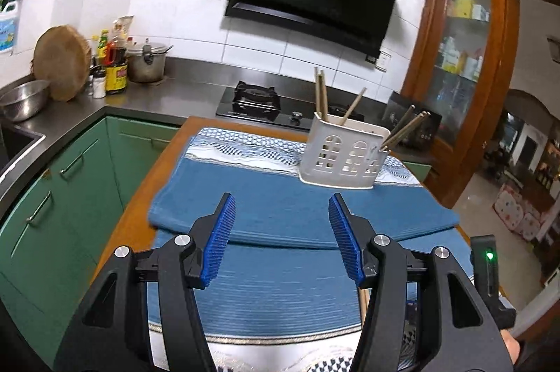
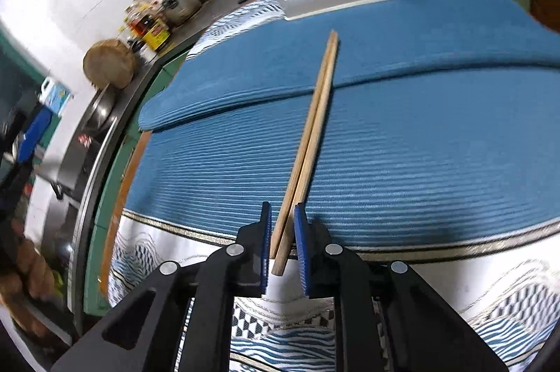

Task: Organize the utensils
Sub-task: 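Move both open tools back to the chopstick pile, then close the right tool on a chopstick while the left tool grasps another chopstick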

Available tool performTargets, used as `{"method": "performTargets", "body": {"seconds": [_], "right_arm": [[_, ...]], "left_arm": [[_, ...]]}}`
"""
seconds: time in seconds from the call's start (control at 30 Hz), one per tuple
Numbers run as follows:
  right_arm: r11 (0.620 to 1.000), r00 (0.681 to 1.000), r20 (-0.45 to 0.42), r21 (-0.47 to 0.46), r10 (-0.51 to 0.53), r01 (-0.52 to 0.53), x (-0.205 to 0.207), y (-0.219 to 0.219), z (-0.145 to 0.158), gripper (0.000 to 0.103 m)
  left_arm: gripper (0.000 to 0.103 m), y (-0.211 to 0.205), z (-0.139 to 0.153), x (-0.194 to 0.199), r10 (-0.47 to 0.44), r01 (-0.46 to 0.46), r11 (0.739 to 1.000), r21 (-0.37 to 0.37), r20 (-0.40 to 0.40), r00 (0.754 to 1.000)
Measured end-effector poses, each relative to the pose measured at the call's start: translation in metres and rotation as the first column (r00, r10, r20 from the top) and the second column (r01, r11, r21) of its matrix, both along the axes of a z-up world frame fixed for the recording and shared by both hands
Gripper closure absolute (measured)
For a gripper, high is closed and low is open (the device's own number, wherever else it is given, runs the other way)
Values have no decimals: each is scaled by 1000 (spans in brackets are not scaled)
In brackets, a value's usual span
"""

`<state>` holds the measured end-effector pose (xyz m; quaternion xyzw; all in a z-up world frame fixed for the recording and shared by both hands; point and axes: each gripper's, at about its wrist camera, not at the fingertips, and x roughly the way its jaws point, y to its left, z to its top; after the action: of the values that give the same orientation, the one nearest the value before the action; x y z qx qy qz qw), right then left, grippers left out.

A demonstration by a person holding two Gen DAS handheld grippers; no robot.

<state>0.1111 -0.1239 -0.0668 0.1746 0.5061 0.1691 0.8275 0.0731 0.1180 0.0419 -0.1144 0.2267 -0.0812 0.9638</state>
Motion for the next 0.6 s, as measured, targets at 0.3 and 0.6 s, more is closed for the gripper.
{"method": "performTargets", "body": {"seconds": [0.3, 0.6], "right_arm": [[998, 997, -48, -16, -67, 66, 3, -2, -16, 90], [993, 997, -32, -100, -70, 66, 7, 14, -14, 91]], "left_arm": [[46, 14, -13, -8, 12, -12, 1000, -25, -22, 1000], [46, 7, -26, -6, 3, -5, 999, -34, -47, 999]]}}
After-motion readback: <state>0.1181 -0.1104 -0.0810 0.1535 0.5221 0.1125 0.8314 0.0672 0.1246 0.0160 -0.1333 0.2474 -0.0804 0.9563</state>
